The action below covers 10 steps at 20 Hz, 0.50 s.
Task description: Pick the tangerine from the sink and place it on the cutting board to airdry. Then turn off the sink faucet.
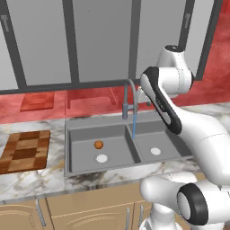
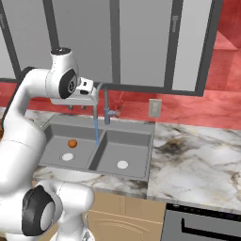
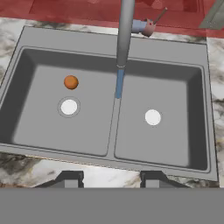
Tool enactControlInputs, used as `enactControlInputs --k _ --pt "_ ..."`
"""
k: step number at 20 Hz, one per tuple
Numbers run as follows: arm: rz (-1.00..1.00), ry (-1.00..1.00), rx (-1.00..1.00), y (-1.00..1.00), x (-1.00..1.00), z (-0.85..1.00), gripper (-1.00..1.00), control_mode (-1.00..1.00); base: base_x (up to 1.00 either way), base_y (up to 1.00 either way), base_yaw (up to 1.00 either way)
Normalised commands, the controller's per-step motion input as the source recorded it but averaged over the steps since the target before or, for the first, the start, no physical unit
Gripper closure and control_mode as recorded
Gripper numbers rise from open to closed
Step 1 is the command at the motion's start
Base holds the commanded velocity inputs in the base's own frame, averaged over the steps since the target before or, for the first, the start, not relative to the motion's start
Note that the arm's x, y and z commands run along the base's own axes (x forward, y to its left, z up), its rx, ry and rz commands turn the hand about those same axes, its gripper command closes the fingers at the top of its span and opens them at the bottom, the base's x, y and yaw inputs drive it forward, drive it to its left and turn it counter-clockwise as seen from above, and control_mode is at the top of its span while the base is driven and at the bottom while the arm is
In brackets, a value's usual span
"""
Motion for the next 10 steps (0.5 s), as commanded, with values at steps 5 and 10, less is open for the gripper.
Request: enactControlInputs --k 5,10 --pt "0.00 -0.02 0.00 0.07 -0.20 -0.02 -1.00 -1.00 0.00 0.00 0.00" --pt "0.01 0.00 0.00 0.10 -0.35 -0.18 -1.00 -1.00 0.00 0.00 0.00"
